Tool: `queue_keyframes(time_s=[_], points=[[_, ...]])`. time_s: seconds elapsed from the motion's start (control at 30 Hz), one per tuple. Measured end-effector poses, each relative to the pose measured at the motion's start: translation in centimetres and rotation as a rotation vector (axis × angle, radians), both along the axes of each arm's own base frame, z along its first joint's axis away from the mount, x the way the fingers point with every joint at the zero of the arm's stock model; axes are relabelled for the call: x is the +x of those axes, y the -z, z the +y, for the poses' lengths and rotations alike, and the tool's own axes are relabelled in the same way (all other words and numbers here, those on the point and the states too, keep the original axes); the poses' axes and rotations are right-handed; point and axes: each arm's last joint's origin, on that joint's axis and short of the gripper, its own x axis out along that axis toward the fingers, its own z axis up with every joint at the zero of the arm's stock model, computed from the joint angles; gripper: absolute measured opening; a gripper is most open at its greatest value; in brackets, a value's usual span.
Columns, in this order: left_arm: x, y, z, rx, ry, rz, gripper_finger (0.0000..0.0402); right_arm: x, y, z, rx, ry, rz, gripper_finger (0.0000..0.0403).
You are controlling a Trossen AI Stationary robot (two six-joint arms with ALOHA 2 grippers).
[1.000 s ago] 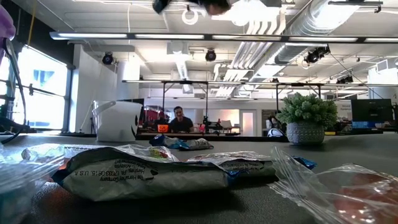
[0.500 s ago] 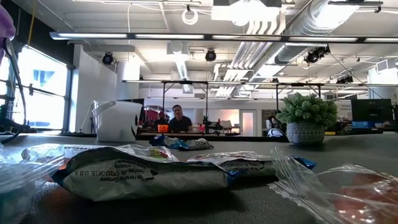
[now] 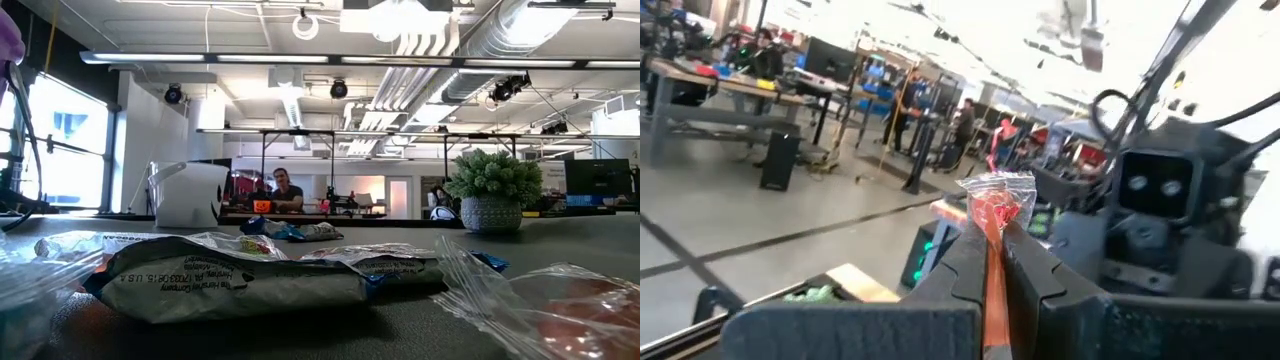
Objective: Sort candy
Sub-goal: Put the orange gummy into the green bucket
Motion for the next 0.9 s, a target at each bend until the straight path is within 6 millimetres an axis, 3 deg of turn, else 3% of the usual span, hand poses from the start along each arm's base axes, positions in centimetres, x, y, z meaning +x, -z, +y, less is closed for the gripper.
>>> queue_keyframes(time_s=[0.3,0.9], points=[[0.0,-0.3,-0.6,-0.001,0.036,-0.048,0.0000,1.1,-0.7,-1.0,-0.006,-0.051,-0.088,0.0122],[0.7,-0.6,-1.0,0.042,0.103,-0.156,0.0000,1.7,-0.8,-2.1,-0.005,-0.072,-0.098,0.0122]])
